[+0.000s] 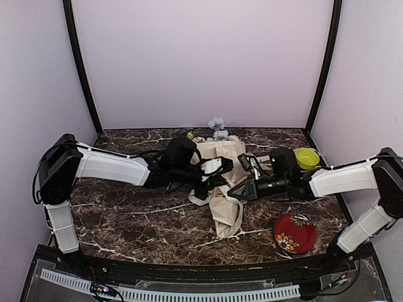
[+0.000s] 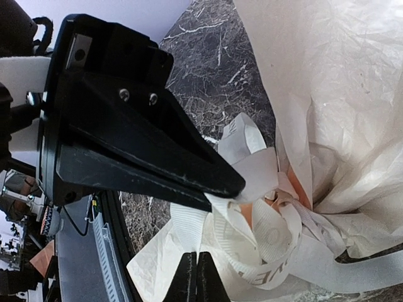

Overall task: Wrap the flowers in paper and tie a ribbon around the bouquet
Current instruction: Cross the half-tied ribbon over the folded bouquet.

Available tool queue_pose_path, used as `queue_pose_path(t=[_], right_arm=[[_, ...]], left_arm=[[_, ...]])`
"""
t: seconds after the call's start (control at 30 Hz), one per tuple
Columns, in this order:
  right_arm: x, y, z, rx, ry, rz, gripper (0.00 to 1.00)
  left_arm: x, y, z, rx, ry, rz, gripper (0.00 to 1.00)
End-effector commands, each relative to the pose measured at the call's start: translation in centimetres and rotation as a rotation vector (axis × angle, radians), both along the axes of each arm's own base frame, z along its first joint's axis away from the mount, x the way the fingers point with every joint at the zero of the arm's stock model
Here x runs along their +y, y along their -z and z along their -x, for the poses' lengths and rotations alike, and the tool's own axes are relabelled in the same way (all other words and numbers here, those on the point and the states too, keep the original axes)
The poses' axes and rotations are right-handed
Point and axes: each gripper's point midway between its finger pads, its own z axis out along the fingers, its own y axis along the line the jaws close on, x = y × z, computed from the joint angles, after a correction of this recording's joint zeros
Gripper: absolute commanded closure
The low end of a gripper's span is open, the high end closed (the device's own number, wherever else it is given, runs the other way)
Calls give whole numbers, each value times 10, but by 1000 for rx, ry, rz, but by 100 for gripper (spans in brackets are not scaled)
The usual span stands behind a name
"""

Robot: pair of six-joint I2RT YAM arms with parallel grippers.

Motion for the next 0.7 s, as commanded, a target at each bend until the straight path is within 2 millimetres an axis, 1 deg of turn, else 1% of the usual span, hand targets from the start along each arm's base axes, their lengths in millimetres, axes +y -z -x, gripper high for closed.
queue_pose_path(t=[0.0,0.2,0.3,0.4,0.47,0.57,0.63,0.67], right_arm=[[6,-14,-24,-61,121,-44,100],[9,-6,-43,-44,197,-34,100],[11,2,-43,-29,190,-16,100],[11,8,-44,-23,195,-4,100],[13,3,-46,-31,194,-22,100],[15,-6,-48,-37,204,-67,100],[17,-1,-52,-29,218,-66,100],[17,-2,-55,-33,225,-66,100]], left_arm=[[-2,-2,3,57,-8,0,100],[-3,-7,3,67,-13,17,100],[-3,-7,-1,68,-30,17,100],[-4,-6,-1,73,-27,17,100],[-4,-5,0,78,-21,17,100],[-6,-8,8,99,14,27,100],[-6,-7,13,117,36,30,100],[-5,-6,14,120,37,27,100]])
